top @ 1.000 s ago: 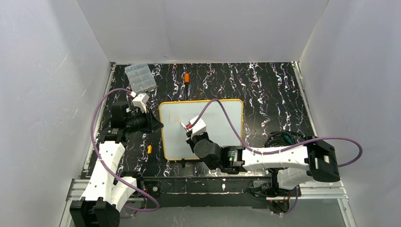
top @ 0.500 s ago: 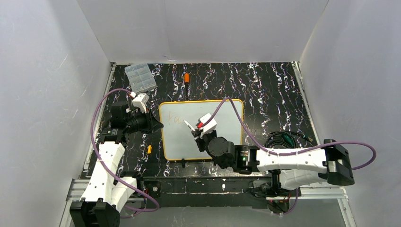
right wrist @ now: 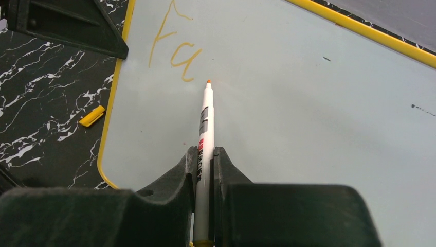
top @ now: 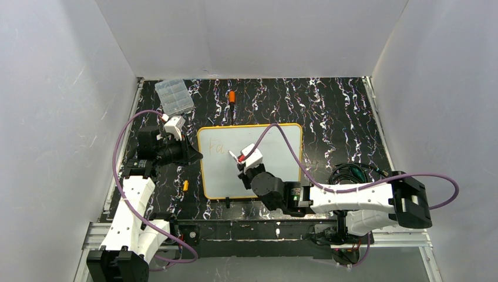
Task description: Write a sentence on the whiteboard
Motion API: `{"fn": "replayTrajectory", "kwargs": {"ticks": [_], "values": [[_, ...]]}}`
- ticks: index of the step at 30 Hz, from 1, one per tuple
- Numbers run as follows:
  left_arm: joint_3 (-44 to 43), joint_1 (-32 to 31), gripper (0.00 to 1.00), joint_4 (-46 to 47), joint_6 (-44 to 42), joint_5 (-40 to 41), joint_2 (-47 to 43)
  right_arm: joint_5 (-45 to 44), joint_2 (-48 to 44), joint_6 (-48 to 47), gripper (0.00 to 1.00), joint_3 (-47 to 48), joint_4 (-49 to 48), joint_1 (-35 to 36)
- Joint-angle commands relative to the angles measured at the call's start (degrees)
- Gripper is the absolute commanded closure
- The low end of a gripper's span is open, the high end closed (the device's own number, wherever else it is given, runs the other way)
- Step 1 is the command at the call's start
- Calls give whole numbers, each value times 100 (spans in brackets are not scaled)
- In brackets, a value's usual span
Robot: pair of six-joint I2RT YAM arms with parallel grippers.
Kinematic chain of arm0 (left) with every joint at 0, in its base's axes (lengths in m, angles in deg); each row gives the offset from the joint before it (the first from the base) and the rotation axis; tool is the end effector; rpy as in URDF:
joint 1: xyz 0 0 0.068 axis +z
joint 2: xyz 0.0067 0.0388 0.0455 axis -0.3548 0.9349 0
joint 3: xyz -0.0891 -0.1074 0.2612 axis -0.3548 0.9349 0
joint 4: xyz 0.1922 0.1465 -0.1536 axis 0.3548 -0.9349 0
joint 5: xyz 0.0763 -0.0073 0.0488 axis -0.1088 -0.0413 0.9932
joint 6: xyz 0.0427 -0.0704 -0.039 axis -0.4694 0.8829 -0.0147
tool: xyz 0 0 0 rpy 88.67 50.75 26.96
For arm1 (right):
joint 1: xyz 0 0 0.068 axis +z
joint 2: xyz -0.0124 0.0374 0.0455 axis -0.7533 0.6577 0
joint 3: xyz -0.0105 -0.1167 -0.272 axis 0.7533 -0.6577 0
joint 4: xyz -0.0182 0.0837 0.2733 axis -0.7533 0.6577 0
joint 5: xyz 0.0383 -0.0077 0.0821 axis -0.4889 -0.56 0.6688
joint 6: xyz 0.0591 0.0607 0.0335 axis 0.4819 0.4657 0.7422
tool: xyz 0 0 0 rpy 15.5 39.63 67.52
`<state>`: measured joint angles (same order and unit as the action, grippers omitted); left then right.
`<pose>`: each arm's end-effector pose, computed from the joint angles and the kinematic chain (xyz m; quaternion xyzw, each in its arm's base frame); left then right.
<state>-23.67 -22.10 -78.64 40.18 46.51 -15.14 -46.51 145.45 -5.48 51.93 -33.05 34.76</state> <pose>0.2273 -0.0535 0.2830 0.1022 0.8426 -0.3077 0.4299 0.0993 0.3283 0.2962 -0.2205 0.7218 0.1832 0.6299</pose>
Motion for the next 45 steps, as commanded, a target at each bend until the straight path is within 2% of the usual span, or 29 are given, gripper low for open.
{"fn": "replayTrajectory", "kwargs": {"ticks": [1, 19, 30, 45], "values": [[-112, -23, 87, -94, 7, -93, -71, -113, 72, -121, 99, 145, -452, -12], [-103, -19, 87, -90, 17, -120, -80, -256, 545, -263, 99, 425, -597, -58], [-103, -26, 87, -85, 25, -114, -89, -798, 317, -70, 99, 332, -358, -58], [-102, -23, 87, -81, 31, -119, -80, -217, 437, 352, 99, 193, -8, -10]]}}
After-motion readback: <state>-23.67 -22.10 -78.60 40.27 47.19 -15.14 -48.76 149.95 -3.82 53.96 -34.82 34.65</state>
